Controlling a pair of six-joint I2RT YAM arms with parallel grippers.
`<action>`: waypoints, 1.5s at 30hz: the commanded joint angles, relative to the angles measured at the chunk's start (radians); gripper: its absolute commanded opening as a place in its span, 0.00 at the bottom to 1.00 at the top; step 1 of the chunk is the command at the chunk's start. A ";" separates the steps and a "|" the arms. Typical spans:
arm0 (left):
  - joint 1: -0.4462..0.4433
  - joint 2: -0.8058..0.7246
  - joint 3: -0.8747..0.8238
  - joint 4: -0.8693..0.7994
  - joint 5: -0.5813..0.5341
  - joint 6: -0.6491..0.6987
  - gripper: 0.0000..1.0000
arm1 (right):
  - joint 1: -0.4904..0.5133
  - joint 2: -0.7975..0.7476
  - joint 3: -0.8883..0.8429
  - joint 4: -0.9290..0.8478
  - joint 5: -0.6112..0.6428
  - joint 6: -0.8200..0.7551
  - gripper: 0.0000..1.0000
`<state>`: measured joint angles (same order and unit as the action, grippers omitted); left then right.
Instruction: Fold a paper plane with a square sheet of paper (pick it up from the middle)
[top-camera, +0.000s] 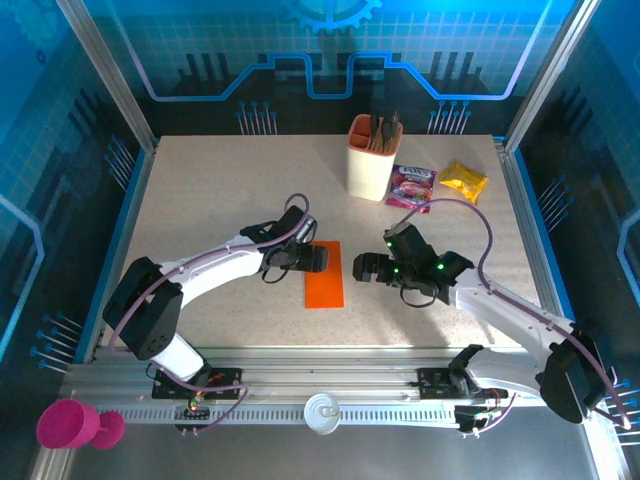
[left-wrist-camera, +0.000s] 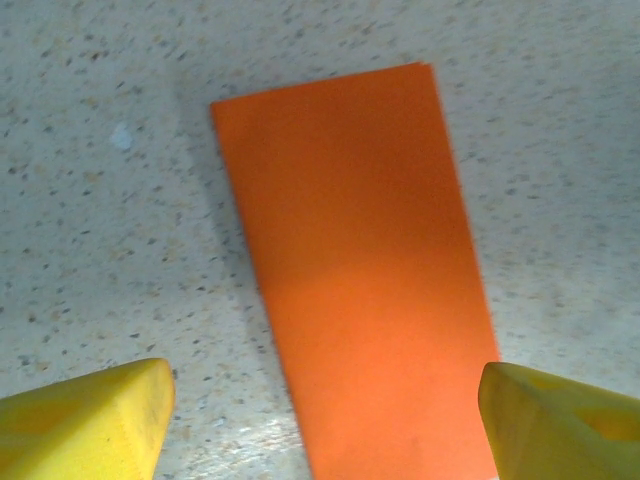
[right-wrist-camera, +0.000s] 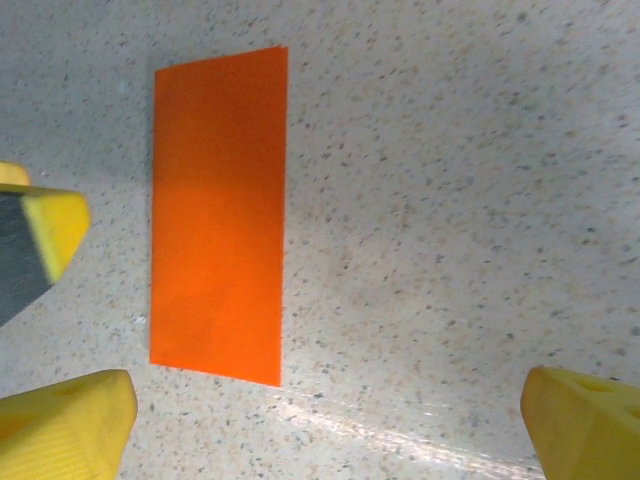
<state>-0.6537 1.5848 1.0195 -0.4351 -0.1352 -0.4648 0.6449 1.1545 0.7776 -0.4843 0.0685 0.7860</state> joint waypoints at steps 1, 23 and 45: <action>0.000 0.036 -0.032 0.022 -0.051 -0.024 0.81 | -0.011 0.026 -0.045 0.064 -0.103 0.028 0.99; 0.062 0.169 0.027 0.057 -0.093 0.001 0.86 | -0.042 0.310 -0.129 0.438 -0.322 0.140 0.49; 0.095 0.222 -0.035 0.105 -0.087 -0.016 0.84 | 0.022 0.421 -0.144 0.530 -0.362 0.173 0.34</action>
<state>-0.5648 1.7824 1.0096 -0.3470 -0.2325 -0.4713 0.6548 1.5513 0.6277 0.0257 -0.2726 0.9504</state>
